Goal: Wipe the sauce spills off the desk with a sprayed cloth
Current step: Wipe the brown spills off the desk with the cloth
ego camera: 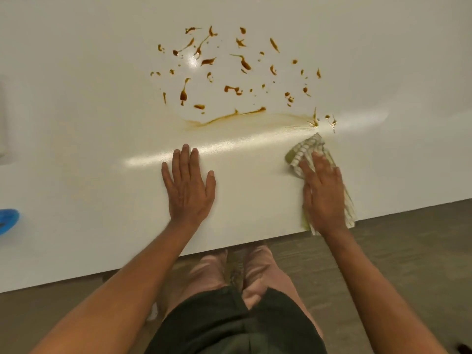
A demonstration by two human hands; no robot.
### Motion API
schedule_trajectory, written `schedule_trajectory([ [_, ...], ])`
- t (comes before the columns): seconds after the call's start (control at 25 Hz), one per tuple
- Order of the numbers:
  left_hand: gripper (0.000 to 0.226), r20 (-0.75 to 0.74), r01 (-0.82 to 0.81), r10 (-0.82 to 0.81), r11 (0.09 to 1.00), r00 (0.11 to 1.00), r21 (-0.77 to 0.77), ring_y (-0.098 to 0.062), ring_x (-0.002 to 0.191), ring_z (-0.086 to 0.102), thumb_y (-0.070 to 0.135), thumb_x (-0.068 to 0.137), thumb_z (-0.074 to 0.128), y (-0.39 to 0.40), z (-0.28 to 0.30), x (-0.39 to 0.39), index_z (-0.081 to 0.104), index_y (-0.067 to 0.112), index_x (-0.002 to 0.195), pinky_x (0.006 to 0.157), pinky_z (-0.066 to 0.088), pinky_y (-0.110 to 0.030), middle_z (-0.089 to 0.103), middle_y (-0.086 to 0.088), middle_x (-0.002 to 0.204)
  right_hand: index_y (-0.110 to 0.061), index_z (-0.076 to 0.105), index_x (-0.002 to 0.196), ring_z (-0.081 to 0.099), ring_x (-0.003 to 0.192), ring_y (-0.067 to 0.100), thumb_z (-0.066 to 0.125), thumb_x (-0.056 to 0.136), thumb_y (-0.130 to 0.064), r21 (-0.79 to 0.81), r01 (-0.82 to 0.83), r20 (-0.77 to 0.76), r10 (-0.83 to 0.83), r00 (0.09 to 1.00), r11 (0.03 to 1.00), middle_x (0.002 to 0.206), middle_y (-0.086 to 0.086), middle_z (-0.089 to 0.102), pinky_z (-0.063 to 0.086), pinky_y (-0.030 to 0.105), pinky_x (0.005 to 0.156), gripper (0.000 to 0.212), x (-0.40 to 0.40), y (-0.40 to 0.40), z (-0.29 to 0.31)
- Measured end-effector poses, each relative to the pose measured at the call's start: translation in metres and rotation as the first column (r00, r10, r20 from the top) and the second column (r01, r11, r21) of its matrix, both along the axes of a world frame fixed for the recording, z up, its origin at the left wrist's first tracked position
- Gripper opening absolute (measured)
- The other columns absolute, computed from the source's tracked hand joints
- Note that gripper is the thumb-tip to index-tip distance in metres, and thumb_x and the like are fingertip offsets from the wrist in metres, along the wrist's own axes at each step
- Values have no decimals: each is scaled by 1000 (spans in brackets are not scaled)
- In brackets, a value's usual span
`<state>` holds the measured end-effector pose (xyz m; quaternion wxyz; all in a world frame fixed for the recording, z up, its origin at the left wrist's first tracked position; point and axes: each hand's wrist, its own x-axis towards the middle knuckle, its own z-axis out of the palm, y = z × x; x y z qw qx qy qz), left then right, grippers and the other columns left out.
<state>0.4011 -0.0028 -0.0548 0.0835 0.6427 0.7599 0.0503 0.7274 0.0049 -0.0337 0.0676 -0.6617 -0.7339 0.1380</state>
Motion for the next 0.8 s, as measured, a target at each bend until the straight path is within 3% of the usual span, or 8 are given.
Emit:
schedule_trajectory([
  [0.16, 67, -59, -16, 17, 999, 998, 29, -32, 162, 21, 46, 109, 32, -1, 0, 2, 29, 8, 164, 131, 14, -59, 25, -13, 173, -18, 35, 163, 18, 162, 35, 37, 101, -11, 6, 447, 4, -447, 894, 894, 173, 15, 25, 14, 59, 131, 62, 24, 82, 11],
  [0.24, 68, -78, -25, 28, 999, 997, 38, -32, 162, 21, 47, 109, 32, 0, -1, 4, 28, 9, 164, 131, 13, -58, 25, -13, 173, -13, 36, 163, 18, 162, 38, 35, 101, -11, 33, 515, -40, -513, 857, 857, 172, 19, 25, 14, 58, 130, 62, -4, 120, 11],
  [0.36, 68, -93, -29, 33, 999, 995, 46, -32, 162, 22, 46, 109, 35, 0, 0, 5, 28, 9, 165, 131, 13, -57, 26, -13, 173, -16, 31, 165, 14, 163, 35, 36, 102, -9, 50, 385, -63, -382, 922, 922, 174, 19, 20, 13, 52, 132, 63, -85, 136, 9],
  [0.48, 67, -112, -41, 48, 997, 993, 64, -34, 160, 26, 45, 108, 37, -2, 3, 7, 31, 7, 163, 130, 17, -59, 30, -15, 171, -16, 25, 167, 10, 165, 32, 36, 102, -7, 27, 77, -112, -74, 991, 997, 175, 16, 17, 12, 49, 133, 66, -148, 102, 15],
  [0.6, 66, -109, -39, 49, 995, 993, 87, -36, 158, 29, 45, 109, 35, -1, 4, 8, 34, 5, 161, 129, 18, -60, 32, -16, 170, -14, 35, 164, 20, 163, 30, 44, 100, -1, 42, -169, -118, 173, 978, 985, 172, 15, 27, 19, 50, 132, 66, -101, 73, 10],
  [0.68, 67, -93, -45, 53, 996, 994, 80, -37, 158, 29, 47, 109, 31, -1, 3, 7, 33, 6, 161, 130, 17, -59, 32, -16, 170, -14, 38, 162, 24, 162, 32, 47, 98, 1, 62, -115, -77, 120, 990, 991, 171, 17, 30, 22, 52, 131, 67, -38, 87, 11],
  [0.8, 67, -74, -62, 67, 995, 995, 77, -37, 158, 29, 49, 109, 28, -1, 0, 7, 33, 7, 161, 130, 17, -58, 30, -15, 170, -9, 36, 163, 22, 161, 39, 39, 102, -5, 25, 141, 1, -141, 990, 990, 170, 24, 26, 16, 51, 132, 61, 30, 165, 14],
])
